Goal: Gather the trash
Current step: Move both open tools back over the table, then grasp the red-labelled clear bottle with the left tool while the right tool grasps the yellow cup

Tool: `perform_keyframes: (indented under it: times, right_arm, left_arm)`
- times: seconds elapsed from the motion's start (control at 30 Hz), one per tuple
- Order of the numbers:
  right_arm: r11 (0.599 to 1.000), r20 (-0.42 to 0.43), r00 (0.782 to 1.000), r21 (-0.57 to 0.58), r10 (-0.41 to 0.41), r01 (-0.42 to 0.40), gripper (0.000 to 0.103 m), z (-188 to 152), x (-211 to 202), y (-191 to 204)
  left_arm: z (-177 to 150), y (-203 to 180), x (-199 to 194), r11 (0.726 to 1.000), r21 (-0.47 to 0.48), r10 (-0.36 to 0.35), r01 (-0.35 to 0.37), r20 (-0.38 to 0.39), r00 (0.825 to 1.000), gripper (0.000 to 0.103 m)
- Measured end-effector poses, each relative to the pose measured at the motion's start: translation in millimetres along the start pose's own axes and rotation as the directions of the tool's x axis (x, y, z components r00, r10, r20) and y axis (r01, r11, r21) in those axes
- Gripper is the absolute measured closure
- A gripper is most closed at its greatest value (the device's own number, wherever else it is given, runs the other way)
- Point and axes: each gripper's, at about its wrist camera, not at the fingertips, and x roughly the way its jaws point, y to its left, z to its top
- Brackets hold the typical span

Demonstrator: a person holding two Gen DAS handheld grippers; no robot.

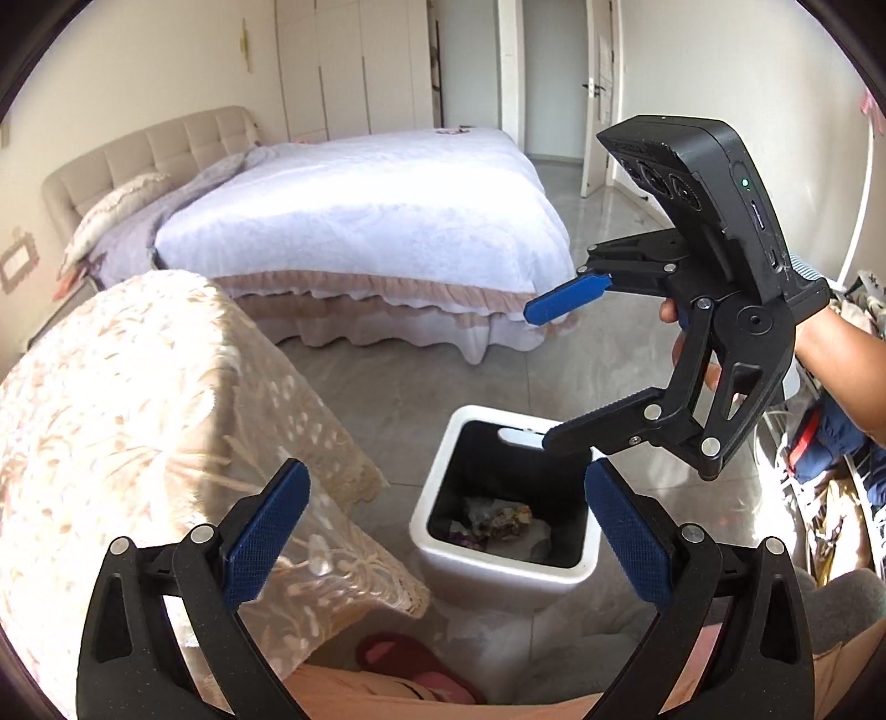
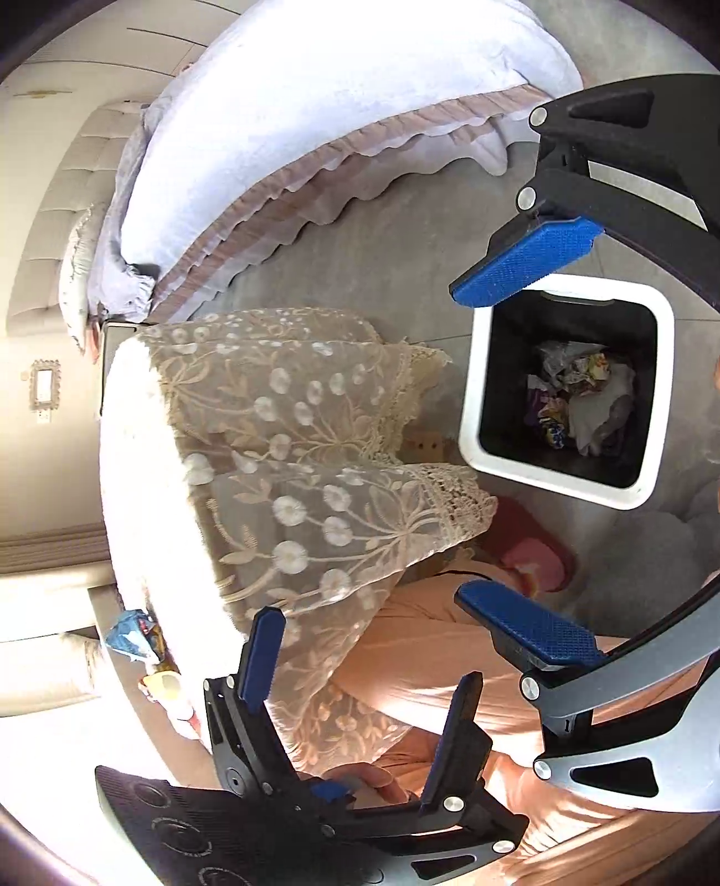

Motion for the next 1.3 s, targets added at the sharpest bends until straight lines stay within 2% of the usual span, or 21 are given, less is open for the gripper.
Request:
perform_keyframes:
  times: [0.1, 0.2, 0.33, 0.47, 0.57, 0.87, 1.0, 1.07, 1.17, 1.23, 1.3]
  right_arm:
    - [1.0, 0.045, 0.999, -0.003, 0.009, -0.009, 0.005, 18, -2, 13]
    - [0.999, 0.072, 0.996, -0.001, 0.043, -0.043, 0.005, 37, -1, 28]
    - [0.996, 0.094, 0.992, -0.029, 0.089, -0.087, 0.005, 62, 6, 54]
    - [0.99, 0.115, 0.985, -0.061, 0.131, -0.124, 0.005, 89, 14, 83]
    - [0.987, 0.142, 0.978, -0.074, 0.151, -0.142, 0.005, 108, 24, 106]
    - [0.962, 0.14, 0.954, -0.111, 0.264, -0.249, 0.005, 166, 63, 174]
    - [0.95, 0.126, 0.948, -0.147, 0.293, -0.275, 0.005, 190, 80, 205]
    - [0.948, 0.116, 0.947, -0.151, 0.3, -0.282, 0.005, 202, 91, 221]
    - [0.953, 0.092, 0.953, -0.118, 0.289, -0.278, 0.005, 222, 112, 237]
    - [0.955, 0.08, 0.953, -0.088, 0.291, -0.284, 0.005, 234, 128, 245]
    - [0.951, 0.069, 0.949, -0.061, 0.308, -0.304, 0.005, 247, 143, 250]
  left_arm:
    - [-6, 18, -21, 0.994, -0.056, 0.092, -0.09, 0.019, 0.996, 0.005]
    - [-16, 42, -38, 0.971, -0.151, 0.188, -0.184, 0.007, 0.982, 0.005]
    - [-33, 75, -66, 0.925, -0.294, 0.254, -0.24, 0.011, 0.967, 0.005]
    - [-52, 99, -97, 0.868, -0.377, 0.351, -0.322, 0.01, 0.936, 0.005]
    - [-66, 118, -123, 0.827, -0.433, 0.406, -0.358, 0.021, 0.914, 0.005]
    - [-111, 179, -187, 0.693, -0.477, 0.596, -0.54, -0.041, 0.802, 0.005]
    - [-128, 208, -209, 0.656, -0.449, 0.651, -0.607, -0.07, 0.756, 0.005]
    - [-135, 223, -218, 0.662, -0.421, 0.659, -0.619, -0.065, 0.749, 0.005]
    - [-141, 249, -223, 0.701, -0.347, 0.642, -0.623, -0.072, 0.763, 0.005]
    - [-141, 262, -225, 0.714, -0.3, 0.645, -0.633, -0.07, 0.761, 0.005]
    - [-139, 274, -225, 0.738, -0.29, 0.62, -0.609, -0.064, 0.782, 0.005]
